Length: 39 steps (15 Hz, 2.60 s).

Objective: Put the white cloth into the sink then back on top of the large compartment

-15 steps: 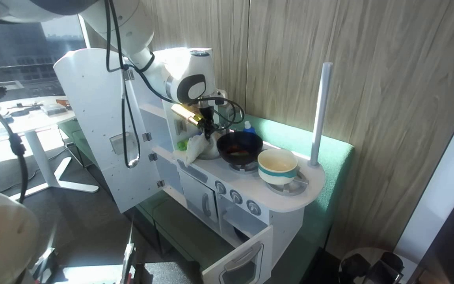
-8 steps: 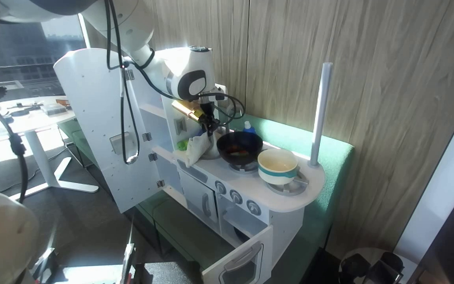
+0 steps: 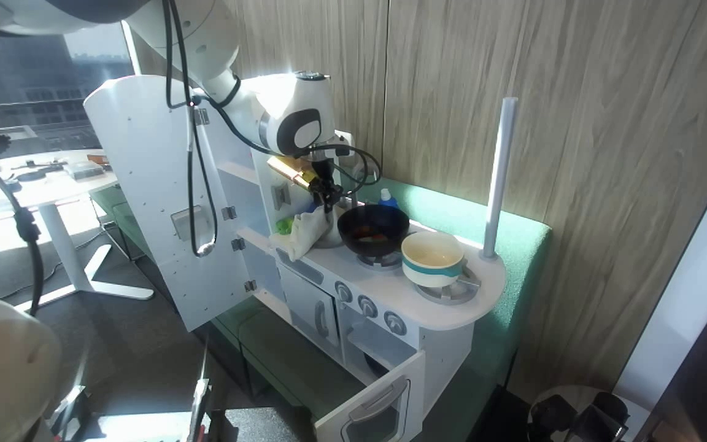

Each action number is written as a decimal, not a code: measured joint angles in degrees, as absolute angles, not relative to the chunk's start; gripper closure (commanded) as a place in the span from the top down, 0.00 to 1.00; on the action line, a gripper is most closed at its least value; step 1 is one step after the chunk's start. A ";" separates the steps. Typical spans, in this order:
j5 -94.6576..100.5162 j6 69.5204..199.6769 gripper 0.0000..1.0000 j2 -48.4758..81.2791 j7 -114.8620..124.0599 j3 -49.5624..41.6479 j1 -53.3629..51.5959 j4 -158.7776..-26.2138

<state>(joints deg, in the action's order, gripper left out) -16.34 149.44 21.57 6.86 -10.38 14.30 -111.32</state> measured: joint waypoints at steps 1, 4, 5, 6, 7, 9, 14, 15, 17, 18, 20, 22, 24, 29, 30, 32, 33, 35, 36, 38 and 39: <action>-15.11 149.66 0.82 22.50 8.31 -10.62 14.12 -110.79; -11.49 149.15 1.00 28.75 13.11 -11.41 13.52 -105.37; -10.75 148.51 1.00 31.29 14.40 -11.67 13.37 -102.89; -10.27 147.71 1.00 33.74 15.48 -11.84 13.30 -100.37; -10.03 146.72 1.00 35.90 16.41 -12.04 13.27 -97.96; -9.79 144.17 1.00 39.02 17.75 -12.52 13.25 -94.15; -9.68 134.06 1.00 40.79 17.10 -12.86 13.69 -91.29; -9.68 133.36 1.00 40.77 16.62 -12.86 13.81 -91.32; -9.68 132.78 0.75 40.77 15.07 -12.81 14.12 -91.55; -9.68 132.78 0.74 40.81 14.22 -12.72 14.31 -91.67; -9.68 132.83 0.58 40.85 12.68 -12.52 14.58 -91.71; -9.68 133.44 0.42 41.08 12.01 -12.39 14.72 -91.71; -9.69 135.00 0.27 42.01 12.07 -12.36 14.79 -91.19; -10.08 139.87 0.06 44.84 11.24 -11.28 15.53 -88.63; -10.11 140.98 0.04 44.94 11.24 -11.20 15.64 -88.65; -10.30 141.90 0.06 45.11 13.54 -11.47 15.68 -88.65; -10.30 141.31 0.06 45.15 14.99 -11.62 15.65 -88.50; -10.05 136.01 0.06 45.22 15.29 -11.70 15.76 -87.38; -9.65 132.20 0.06 45.31 14.75 -11.69 15.86 -86.49; -8.85 125.50 0.04 45.69 12.29 -11.51 15.98 -84.77; -8.33 123.84 0.05 46.08 11.26 -11.40 15.98 -83.88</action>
